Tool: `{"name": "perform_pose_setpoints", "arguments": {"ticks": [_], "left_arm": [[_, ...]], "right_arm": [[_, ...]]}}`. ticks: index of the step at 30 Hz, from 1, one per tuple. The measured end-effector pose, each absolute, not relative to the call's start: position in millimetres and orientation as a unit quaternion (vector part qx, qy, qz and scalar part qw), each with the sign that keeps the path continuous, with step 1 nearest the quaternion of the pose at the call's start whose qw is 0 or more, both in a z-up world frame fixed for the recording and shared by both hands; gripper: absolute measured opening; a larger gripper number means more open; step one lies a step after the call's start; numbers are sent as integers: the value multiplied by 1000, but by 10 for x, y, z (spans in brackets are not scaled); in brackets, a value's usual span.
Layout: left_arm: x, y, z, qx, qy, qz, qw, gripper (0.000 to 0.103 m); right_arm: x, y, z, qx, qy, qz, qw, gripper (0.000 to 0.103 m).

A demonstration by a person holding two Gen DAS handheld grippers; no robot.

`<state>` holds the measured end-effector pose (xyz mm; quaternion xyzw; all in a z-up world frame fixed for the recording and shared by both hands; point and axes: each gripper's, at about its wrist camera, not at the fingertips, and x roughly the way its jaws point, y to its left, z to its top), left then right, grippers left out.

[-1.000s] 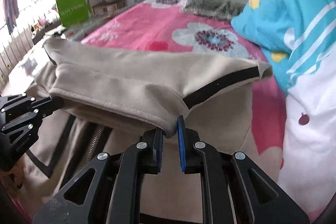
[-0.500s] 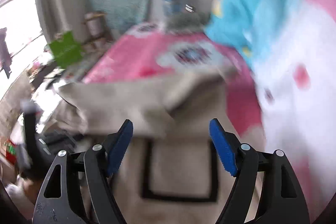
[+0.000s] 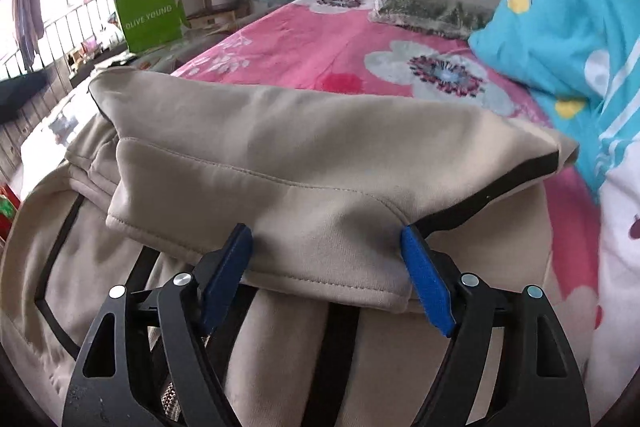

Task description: Fold large clothes

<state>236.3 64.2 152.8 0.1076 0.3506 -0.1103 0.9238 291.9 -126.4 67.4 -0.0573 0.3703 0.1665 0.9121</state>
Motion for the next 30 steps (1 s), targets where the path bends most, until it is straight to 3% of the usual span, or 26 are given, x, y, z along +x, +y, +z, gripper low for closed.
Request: {"name": "perform_pose_setpoints", "arguments": {"ticks": [3, 6, 8, 10, 12, 15, 21, 24, 26, 28, 30], "left_arm": [[2837, 1093, 1163, 100, 378, -49, 919, 57], [3059, 1734, 743, 28, 442, -17, 897, 31], [2992, 2156, 699, -108, 426, -69, 895, 29], [2979, 2300, 704, -145, 422, -63, 893, 11], [3025, 2466, 663, -208, 426, -52, 879, 4], [2974, 2557, 667, -300, 406, -22, 863, 3], [3036, 1582, 1126, -146, 376, -94, 910, 3], [3185, 1305, 1070, -161, 401, -156, 888, 4], [3276, 1203, 908, -207, 429, -217, 852, 11], [3314, 1073, 686, -216, 467, -253, 819, 27], [3308, 1003, 446, -203, 484, -236, 818, 27]], "right_arm": [[2880, -1267, 663, -55, 366, 169, 914, 75], [2873, -1299, 662, -45, 367, 176, 912, 75], [2865, -1301, 673, -45, 367, 176, 912, 75], [2861, -1300, 673, -44, 368, 177, 912, 75], [2868, -1300, 673, -43, 369, 177, 912, 75], [2870, -1303, 671, -44, 368, 176, 912, 75], [2906, -1311, 657, -43, 370, 175, 911, 76], [2911, -1317, 657, -41, 369, 176, 912, 76], [2914, -1324, 653, -39, 370, 175, 912, 77], [2921, -1331, 650, -37, 371, 176, 911, 78], [2930, -1337, 642, -35, 373, 177, 910, 78]]}}
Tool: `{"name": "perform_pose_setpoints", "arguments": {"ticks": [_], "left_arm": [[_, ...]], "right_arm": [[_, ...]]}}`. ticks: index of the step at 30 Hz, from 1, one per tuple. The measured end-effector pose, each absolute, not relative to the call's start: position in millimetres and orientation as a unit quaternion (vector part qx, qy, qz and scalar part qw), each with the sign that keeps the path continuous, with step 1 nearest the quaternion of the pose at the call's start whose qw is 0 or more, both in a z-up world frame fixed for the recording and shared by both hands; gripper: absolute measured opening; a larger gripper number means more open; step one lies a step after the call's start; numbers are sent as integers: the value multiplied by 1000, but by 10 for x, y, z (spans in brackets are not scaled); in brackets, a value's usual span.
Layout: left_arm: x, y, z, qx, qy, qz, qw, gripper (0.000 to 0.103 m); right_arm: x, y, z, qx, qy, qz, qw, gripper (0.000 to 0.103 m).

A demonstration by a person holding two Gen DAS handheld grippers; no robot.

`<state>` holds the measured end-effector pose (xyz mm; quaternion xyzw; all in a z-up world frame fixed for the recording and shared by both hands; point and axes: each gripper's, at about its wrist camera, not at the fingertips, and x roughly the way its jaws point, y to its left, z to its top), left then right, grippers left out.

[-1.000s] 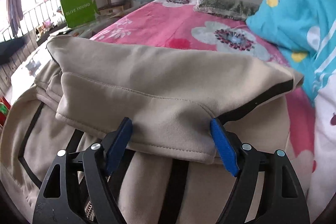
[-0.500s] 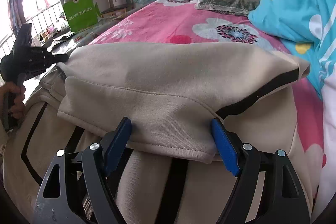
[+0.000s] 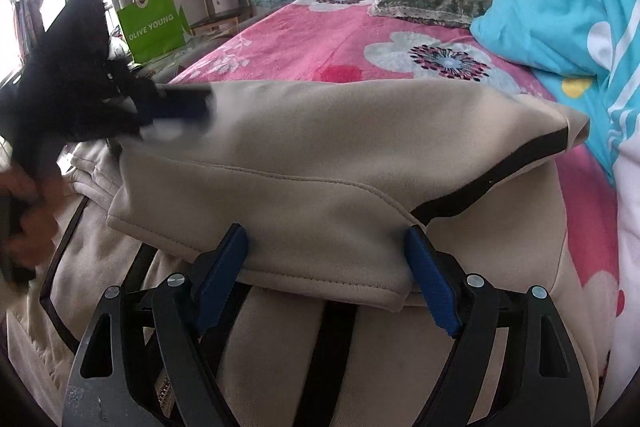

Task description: Fold large clothes

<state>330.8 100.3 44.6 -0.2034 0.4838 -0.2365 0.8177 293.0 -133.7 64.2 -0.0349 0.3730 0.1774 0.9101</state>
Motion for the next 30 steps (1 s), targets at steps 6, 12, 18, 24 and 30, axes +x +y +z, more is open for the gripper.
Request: {"name": "perform_pose_setpoints", "arguments": {"ticks": [6, 12, 18, 24, 30], "left_arm": [[3078, 848, 410, -148, 439, -222, 858, 26], [3133, 861, 354, -143, 434, -226, 860, 26], [3114, 884, 347, -138, 428, -226, 864, 26], [3110, 880, 347, -138, 430, -228, 863, 26], [3117, 880, 347, -137, 429, -232, 862, 26]], "right_arm": [[2963, -1378, 677, -28, 388, 188, 902, 78], [3058, -1630, 919, -3, 393, 213, 895, 80], [3429, -1483, 1256, 69, 375, 227, 896, 72], [4118, -1349, 788, 151, 485, 272, 817, 57], [4256, -3001, 242, 411, 436, 186, 779, 0]]}}
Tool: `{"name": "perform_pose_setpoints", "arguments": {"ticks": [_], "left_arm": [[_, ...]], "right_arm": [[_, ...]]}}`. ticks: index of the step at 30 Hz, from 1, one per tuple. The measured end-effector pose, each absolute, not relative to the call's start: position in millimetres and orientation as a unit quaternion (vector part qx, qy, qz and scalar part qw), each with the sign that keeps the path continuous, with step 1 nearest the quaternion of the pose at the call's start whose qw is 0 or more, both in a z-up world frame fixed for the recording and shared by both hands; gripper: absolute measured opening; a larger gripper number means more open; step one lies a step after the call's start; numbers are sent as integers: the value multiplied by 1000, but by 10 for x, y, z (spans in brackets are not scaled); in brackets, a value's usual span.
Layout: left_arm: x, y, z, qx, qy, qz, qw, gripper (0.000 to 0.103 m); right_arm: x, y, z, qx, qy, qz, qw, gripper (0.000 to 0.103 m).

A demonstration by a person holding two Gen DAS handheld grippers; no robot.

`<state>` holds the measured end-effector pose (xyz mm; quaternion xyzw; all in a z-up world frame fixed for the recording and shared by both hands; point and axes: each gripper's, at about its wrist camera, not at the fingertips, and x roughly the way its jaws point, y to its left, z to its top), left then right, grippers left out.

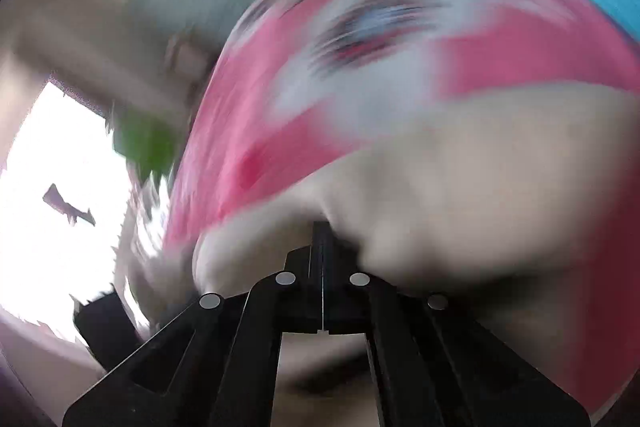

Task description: Fold large clothes

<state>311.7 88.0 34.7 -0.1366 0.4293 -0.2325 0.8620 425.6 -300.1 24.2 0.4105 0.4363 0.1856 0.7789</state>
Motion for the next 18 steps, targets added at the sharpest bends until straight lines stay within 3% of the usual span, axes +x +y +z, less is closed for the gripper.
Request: {"name": "perform_pose_setpoints", "arguments": {"ticks": [8, 11, 12, 15, 18], "left_arm": [[3121, 869, 350, -135, 430, -233, 862, 26], [3124, 878, 347, -137, 429, -234, 862, 26], [3126, 882, 345, -138, 428, -234, 862, 26], [3124, 889, 337, -138, 427, -235, 862, 26], [3124, 893, 334, -138, 425, -236, 863, 26]], "right_arm": [[4128, -2913, 511, 308, 410, 78, 855, 0], [3928, -2814, 806, 109, 339, -158, 921, 0], [3935, -2921, 770, 93, 345, -192, 914, 8], [3881, -3003, 790, 132, 366, -131, 912, 2], [3523, -2736, 1177, 145, 297, -73, 941, 11]]}}
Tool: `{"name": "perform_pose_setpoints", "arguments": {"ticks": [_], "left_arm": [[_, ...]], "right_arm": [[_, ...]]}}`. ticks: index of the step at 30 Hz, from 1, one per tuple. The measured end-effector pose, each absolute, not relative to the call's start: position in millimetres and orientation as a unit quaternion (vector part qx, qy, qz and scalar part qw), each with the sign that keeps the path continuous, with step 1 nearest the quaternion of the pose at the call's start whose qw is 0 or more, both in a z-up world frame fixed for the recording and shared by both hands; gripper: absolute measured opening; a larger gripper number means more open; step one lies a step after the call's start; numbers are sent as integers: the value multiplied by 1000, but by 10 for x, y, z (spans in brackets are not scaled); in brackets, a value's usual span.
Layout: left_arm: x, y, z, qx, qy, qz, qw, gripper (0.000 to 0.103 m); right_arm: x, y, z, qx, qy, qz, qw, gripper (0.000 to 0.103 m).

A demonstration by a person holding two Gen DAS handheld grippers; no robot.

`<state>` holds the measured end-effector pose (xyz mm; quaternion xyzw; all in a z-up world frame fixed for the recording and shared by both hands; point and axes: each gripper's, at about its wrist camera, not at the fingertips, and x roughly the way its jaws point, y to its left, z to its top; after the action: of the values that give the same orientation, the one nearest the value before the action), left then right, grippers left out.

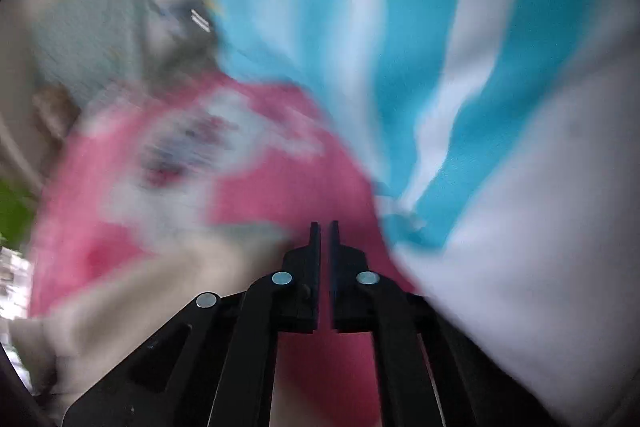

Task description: Fold large clothes

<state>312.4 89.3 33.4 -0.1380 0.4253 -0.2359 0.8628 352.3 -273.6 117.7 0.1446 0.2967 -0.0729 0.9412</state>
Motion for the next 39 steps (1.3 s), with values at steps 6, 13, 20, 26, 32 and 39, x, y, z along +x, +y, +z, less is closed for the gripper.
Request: {"name": "perform_pose_setpoints", "arguments": {"ticks": [6, 13, 20, 26, 32, 39], "left_arm": [[3120, 897, 341, -138, 427, -235, 862, 26], [3277, 1332, 435, -198, 458, -237, 834, 6], [3176, 2226, 553, -316, 427, -118, 839, 4], [3084, 2010, 872, -256, 366, -12, 895, 11], [3176, 2157, 647, -273, 375, -83, 882, 23], [2965, 2713, 626, -285, 380, 70, 877, 3]], "right_arm": [[3501, -1447, 1445, 43, 315, 176, 932, 57], [3721, -1190, 652, -16, 395, 176, 902, 58], [3732, -1101, 637, -59, 377, 159, 911, 60], [3680, -1173, 592, -53, 373, 162, 912, 60], [3664, -1178, 597, -45, 373, 166, 912, 61], [3656, -1204, 611, -37, 370, 172, 912, 61]]}}
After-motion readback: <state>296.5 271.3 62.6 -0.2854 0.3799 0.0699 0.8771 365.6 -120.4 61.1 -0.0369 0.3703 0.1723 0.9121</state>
